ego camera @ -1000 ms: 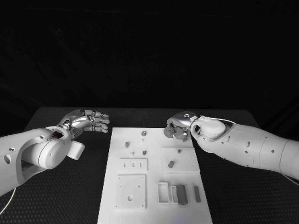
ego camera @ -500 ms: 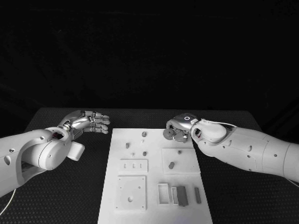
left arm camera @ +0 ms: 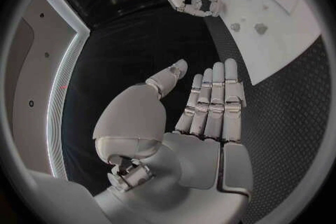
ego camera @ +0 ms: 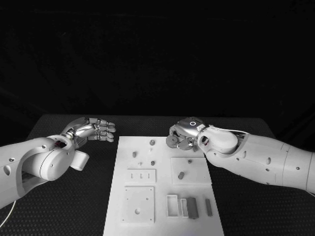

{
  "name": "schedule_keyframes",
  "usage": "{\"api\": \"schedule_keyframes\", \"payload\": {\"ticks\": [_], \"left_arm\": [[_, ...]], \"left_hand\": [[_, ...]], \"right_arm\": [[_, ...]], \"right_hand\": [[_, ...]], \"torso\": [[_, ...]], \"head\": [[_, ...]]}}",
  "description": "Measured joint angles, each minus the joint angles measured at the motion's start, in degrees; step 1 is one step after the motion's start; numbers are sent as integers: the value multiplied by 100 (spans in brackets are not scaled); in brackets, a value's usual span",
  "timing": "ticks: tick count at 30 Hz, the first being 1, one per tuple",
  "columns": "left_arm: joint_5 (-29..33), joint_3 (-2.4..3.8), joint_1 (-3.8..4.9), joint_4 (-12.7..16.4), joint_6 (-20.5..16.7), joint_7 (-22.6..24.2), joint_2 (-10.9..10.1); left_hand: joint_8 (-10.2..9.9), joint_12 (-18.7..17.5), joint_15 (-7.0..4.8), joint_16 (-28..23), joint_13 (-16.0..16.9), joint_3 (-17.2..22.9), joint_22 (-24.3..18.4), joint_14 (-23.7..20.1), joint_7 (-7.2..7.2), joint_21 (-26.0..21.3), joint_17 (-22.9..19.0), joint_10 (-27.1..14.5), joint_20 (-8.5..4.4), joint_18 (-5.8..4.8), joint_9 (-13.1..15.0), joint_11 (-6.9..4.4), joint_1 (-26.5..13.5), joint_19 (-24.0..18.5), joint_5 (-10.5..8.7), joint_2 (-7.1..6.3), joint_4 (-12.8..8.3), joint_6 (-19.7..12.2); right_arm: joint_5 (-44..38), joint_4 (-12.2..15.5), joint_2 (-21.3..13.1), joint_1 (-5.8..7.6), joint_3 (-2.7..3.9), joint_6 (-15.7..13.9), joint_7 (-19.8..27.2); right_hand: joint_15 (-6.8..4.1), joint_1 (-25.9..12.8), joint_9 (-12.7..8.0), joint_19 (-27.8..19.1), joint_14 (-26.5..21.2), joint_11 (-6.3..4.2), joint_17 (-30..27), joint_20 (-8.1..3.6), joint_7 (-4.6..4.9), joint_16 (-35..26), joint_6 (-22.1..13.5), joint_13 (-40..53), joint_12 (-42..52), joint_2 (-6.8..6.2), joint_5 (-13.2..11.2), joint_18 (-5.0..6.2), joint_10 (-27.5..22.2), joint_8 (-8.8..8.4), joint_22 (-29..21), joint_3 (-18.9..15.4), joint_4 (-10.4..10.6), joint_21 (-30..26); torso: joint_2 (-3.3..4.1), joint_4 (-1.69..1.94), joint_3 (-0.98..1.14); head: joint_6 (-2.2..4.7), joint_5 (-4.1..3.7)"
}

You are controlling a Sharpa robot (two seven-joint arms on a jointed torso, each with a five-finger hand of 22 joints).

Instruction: Assemble the parts on the task board

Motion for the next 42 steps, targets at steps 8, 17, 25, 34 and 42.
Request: {"api": "schedule_keyframes", "payload": {"ticks": [8, 17, 25, 34, 42], "left_arm": [[0, 0, 0, 19, -3, 0, -8], [0, 2, 0, 35, -4, 0, -24], [0, 2, 0, 40, -4, 0, -2], [0, 2, 0, 37, -4, 0, -2], [0, 2, 0, 40, -4, 0, 9]], "left_hand": [[0, 0, 0, -22, 0, 0, 0, 0, 0, 0, 1, 0, 0, 7, 5, 0, 0, 0, 0, 0, 0, 0], [1, 0, 0, -22, 0, 0, 4, 0, 0, 0, 6, 0, 0, -7, 5, 0, 0, 0, 0, 0, 0, 0], [1, 0, 0, -21, 0, 0, 3, 0, 1, 0, 6, 0, -21, -14, 10, 0, 0, 21, 0, 0, 0, 1], [1, 0, -21, -21, 0, 0, 2, 20, 1, 0, 12, 0, -21, -25, 10, 0, 0, 21, 0, 0, 0, 1], [1, 0, -21, -21, 0, 0, 7, 20, 1, 0, 11, 0, -21, -53, 15, 0, 0, 21, 0, 0, 0, 1]], "right_arm": [[-349, 555, 32, 29, 45, -43, -223], [-579, 649, 352, 27, 11, -38, -417], [-680, 429, 692, 10, -127, -1, -508], [-722, 217, 851, -2, -200, 78, -547], [-740, 43, 961, -4, -235, 110, -571]], "right_hand": [[-23, 30, 33, 34, 23, -34, 26, -14, 4, 0, 46, -33, 0, -155, 0, 0, 35, 12, 0, 63, 63, 0], [-29, 66, 37, 63, 29, -30, 30, -24, 20, 0, 99, -52, -28, -274, 0, -1, 73, 17, 0, 129, 189, 0], [-29, 49, 37, 64, 29, -30, 39, -23, 21, 0, 100, -58, -28, -291, 0, 0, 74, 16, 0, 129, 190, 0], [-29, 49, 37, 64, 29, -30, 34, -21, 21, -1, 100, -57, -29, -291, 0, 0, 73, 15, 0, 144, 206, 0], [-29, 48, 41, 72, 29, -30, 33, -12, 22, -2, 100, -62, -29, -291, 0, -1, 73, 11, 0, 144, 205, 0]], "torso": [[-1, 4, -1], [1, 12, -5], [2, 21, -7], [5, 17, -4], [7, 7, 3]], "head": [[70, 31], [92, 60], [75, 82], [44, 109], [41, 121]]}}
